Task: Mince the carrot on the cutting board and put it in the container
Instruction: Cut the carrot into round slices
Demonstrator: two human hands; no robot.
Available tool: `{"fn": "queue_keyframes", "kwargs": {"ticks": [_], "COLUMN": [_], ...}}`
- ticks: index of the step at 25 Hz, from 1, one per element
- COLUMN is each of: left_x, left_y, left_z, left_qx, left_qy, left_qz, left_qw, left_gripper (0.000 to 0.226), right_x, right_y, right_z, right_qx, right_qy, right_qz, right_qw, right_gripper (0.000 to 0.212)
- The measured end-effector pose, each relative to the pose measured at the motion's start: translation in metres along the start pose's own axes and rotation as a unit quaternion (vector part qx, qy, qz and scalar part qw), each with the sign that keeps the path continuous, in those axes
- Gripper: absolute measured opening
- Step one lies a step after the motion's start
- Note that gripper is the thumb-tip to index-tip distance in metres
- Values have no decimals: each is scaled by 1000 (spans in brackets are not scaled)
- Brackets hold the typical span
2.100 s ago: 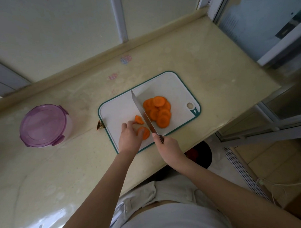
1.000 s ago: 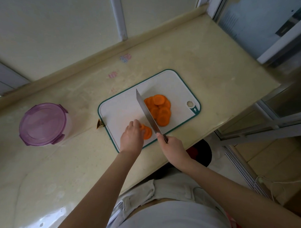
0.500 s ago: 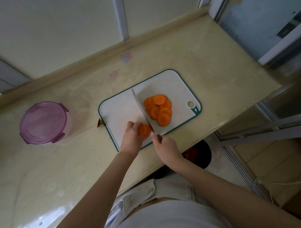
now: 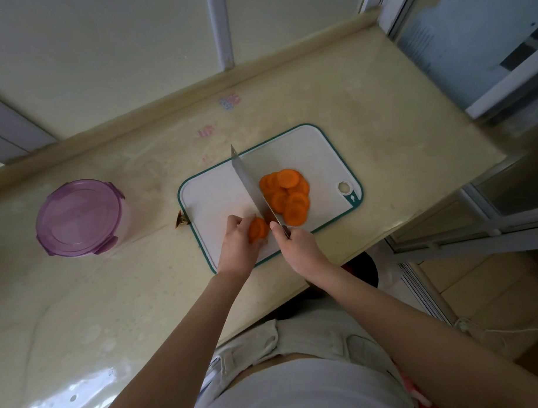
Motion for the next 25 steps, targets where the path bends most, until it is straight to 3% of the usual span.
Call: {"fn": "queue_keyframes", "kwargs": {"ticks": [14, 19, 25], "left_x": [2, 1, 1], "left_y": [0, 0, -2], "left_z": [0, 4, 10], "left_qx": [-12, -11, -38], "left_qy": [-16, 3, 0], "left_qz": [24, 36, 14], "left_qw": [1000, 999, 999], "left_gripper": [42, 56, 25], "right_x": [-10, -13, -16], "right_y": [16, 19, 16], "right_z": [7, 6, 5], "right_qx": [16, 19, 11], "right_qy": [28, 40, 69], "right_qz": [-45, -55, -59], "right_qw": [998, 997, 996], "right_gripper": [51, 50, 51]}}
Point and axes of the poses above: each hand's wrist, its own y-axis away from the middle knuckle, its own z-axis out of the back of the hand, x = y × z, the point moved 10 cm from there along -y, towards the middle knuckle, and after that the axes turned 1 degree about -y, right-handed, at the moved point
